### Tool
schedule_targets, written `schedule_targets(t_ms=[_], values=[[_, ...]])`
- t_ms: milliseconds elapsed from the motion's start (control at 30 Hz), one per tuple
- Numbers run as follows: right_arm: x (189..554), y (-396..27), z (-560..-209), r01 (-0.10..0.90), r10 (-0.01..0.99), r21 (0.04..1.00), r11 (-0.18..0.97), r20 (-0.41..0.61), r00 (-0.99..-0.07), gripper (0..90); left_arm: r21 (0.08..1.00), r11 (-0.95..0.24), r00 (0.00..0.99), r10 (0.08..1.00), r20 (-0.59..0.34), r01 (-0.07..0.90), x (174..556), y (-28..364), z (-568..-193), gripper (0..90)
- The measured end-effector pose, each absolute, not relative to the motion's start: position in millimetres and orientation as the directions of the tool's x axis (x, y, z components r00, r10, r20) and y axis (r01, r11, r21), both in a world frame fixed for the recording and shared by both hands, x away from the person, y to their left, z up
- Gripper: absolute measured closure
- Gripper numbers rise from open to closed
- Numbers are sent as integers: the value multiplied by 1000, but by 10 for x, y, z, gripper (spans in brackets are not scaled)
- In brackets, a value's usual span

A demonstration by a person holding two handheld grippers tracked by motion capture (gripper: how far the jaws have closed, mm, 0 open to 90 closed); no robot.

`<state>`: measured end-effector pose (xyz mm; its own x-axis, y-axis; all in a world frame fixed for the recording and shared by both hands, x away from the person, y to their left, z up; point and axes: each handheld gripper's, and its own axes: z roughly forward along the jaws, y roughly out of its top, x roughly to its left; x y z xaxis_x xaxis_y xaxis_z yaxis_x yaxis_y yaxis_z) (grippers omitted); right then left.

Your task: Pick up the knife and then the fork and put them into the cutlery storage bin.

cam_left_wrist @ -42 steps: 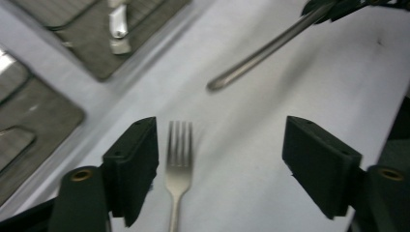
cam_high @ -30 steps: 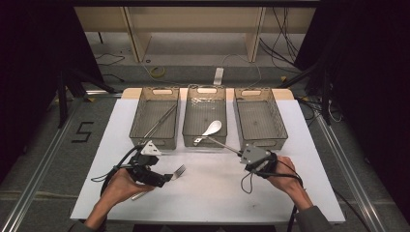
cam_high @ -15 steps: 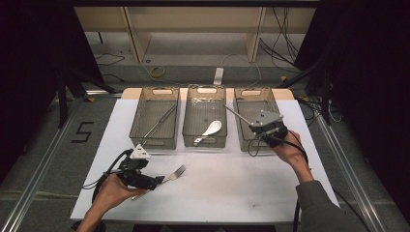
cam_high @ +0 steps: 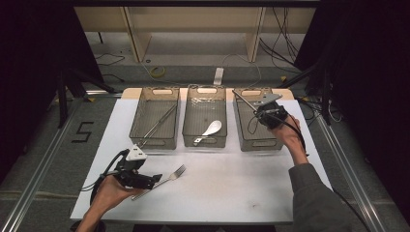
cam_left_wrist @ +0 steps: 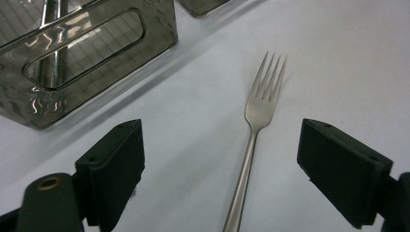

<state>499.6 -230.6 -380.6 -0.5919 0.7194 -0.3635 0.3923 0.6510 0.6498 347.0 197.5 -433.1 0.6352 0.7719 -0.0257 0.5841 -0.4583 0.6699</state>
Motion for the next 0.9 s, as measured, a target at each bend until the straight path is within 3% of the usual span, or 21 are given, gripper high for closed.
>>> schedule_targets(t_ms=[900], values=[[5492, -2332, -4083, 565, 799, 578, 589, -309, -517, 880, 698, -437, 644, 763, -45, 567, 3457, 1970, -4303, 164]])
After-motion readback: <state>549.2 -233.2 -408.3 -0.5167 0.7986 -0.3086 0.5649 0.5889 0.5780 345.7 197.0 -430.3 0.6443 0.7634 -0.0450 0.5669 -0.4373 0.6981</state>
